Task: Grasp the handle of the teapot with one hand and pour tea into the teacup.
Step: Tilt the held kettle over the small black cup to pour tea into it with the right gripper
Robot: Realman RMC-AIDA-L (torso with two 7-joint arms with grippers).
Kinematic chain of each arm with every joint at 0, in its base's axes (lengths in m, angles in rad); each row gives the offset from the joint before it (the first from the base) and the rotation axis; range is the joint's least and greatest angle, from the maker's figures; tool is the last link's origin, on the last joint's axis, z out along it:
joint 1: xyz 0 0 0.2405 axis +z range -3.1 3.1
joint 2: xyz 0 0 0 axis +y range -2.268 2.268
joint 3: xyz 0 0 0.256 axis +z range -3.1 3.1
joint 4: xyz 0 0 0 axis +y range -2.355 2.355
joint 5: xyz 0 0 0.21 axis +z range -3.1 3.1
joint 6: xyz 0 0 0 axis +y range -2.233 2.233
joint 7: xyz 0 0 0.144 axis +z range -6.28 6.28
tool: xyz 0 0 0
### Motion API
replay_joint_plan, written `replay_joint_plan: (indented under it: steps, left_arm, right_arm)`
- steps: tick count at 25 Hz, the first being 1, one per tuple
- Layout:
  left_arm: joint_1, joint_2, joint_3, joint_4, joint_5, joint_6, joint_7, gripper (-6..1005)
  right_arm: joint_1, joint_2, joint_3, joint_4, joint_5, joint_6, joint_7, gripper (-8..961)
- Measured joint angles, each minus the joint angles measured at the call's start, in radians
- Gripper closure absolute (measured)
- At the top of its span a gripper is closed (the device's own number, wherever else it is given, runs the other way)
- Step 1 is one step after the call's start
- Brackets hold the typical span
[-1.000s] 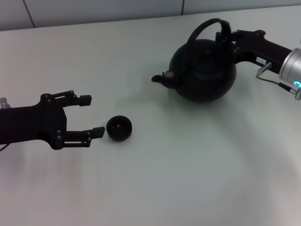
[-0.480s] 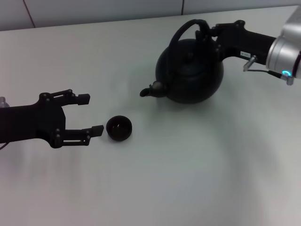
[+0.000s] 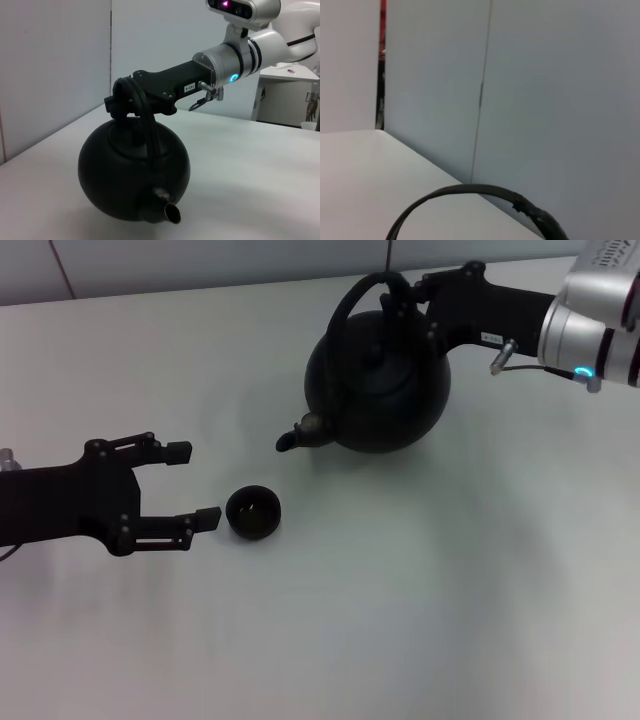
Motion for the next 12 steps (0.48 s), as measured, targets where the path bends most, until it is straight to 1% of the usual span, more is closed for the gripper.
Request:
replay_joint_plan:
  steps: [5,12]
  left_arm:
    - [-0.002,0.000,0.000,-0.001,0.000,-0.008,0.000,135]
    - [-0.003,0.000,0.000,-0.003,0.000,-0.010,0.000,135]
  right_arm:
    - [0.002,0.000,-0.035,-0.023,-0.001,0.008,-0.005,855]
    - [0.009,0.002,-0.115,-0.047,-0.002,0.049,-0.002,855]
